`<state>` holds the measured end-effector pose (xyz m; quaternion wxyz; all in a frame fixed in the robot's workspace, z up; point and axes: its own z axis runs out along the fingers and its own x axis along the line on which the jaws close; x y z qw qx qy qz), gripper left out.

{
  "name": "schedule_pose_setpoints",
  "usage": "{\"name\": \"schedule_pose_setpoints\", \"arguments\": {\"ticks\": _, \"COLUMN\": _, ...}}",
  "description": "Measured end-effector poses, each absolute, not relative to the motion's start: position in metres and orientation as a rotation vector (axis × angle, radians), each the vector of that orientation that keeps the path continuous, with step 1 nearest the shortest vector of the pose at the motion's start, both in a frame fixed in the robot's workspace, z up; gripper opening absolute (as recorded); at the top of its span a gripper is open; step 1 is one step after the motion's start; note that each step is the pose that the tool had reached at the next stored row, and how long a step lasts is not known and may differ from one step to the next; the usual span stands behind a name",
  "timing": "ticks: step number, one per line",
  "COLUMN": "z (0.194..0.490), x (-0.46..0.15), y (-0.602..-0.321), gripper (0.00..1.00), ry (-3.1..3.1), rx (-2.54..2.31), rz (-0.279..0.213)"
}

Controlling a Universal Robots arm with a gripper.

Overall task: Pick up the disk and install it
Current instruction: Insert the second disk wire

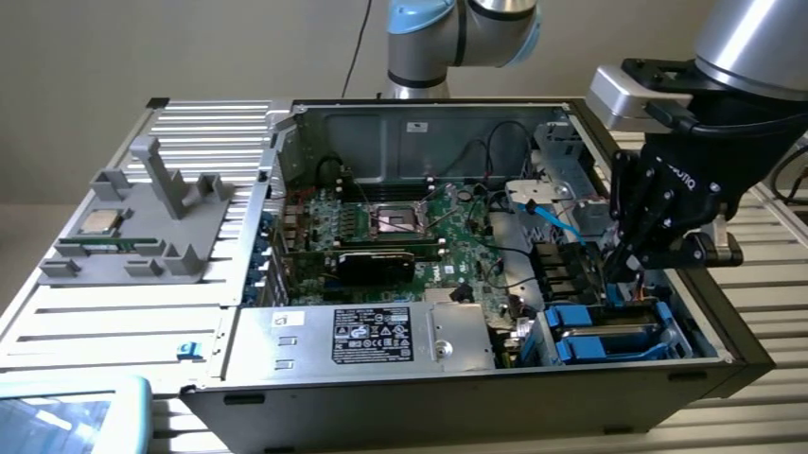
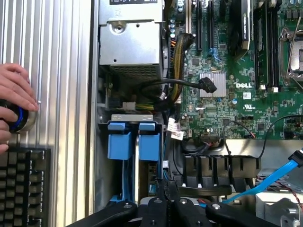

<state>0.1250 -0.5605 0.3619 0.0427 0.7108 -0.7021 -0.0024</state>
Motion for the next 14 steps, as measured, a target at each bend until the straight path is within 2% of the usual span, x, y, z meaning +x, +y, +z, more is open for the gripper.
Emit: {"name": "schedule_pose_setpoints", "arguments": {"ticks": 14, "z": 0.3611, "x": 0.125, "y": -0.5606, "gripper": 0.11, "ry": -1.864, "rx": 2.438, "rz": -0.009}}
